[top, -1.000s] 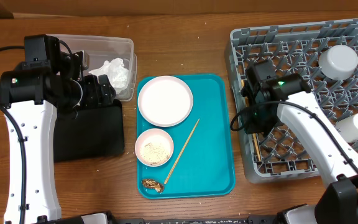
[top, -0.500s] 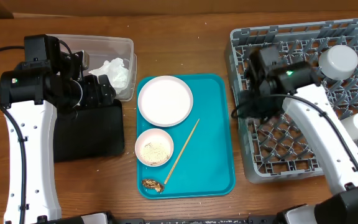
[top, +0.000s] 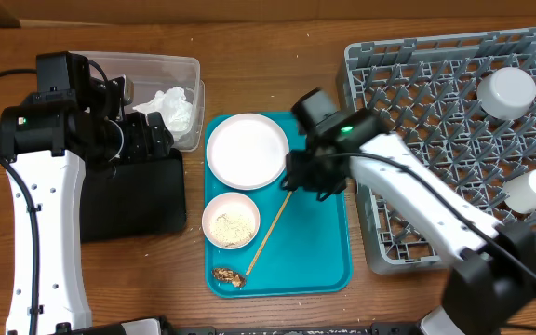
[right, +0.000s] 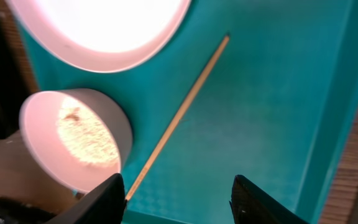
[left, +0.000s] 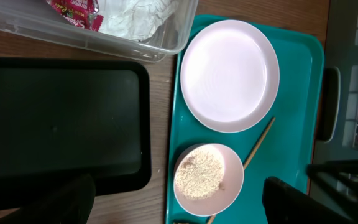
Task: Sort waste into correct bins and load items into the dishwasher
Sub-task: 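Grasp the second chopstick on the tray with the right gripper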
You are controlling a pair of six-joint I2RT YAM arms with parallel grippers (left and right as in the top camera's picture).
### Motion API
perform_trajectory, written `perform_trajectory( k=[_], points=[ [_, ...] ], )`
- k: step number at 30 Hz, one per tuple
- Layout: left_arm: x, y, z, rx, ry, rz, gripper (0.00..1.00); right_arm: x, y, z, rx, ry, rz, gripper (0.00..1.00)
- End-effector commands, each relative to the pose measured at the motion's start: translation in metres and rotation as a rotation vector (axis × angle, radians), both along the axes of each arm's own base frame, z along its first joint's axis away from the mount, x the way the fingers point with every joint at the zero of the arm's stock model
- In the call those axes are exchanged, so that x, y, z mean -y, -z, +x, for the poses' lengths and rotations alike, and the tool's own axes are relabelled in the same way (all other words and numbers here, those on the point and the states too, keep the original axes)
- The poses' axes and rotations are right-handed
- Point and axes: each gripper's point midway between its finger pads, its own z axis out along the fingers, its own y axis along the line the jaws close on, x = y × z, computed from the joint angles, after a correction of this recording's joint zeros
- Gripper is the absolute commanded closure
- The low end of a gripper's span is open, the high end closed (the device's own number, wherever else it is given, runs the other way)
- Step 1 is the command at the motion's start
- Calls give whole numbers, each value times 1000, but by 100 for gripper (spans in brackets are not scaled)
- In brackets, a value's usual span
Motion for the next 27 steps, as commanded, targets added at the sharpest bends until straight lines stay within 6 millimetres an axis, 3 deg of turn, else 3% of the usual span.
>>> perform_trajectory(
  k=[1, 3, 9, 14, 17, 24, 27],
  points=[
    [-1, 0, 1, -1, -2, 5, 12, -8, 35, -15, -93, 87, -88, 43],
    [-1, 0, 0, -2, -2, 5, 13, -14, 57, -21, -122, 108, -144, 43],
    [-1, 0, 0, -2, -2, 5, 12, -26, 97, -25, -178, 174, -189, 43],
    [-1, 0, 0, -2, -2, 5, 12, -27, 114, -26, -198, 189, -210, 45],
    [-1, 0, 1, -1, -2, 6, 12, -24, 119, -27, -201, 191, -233, 54],
    [-1, 0, 0, -2, -2, 5, 12, -10, 119, -26, -196, 200, -285, 95],
    [-1, 0, 0, -2, -2, 5, 12, -4, 119, -22, -192, 178, -289, 96]
  ],
)
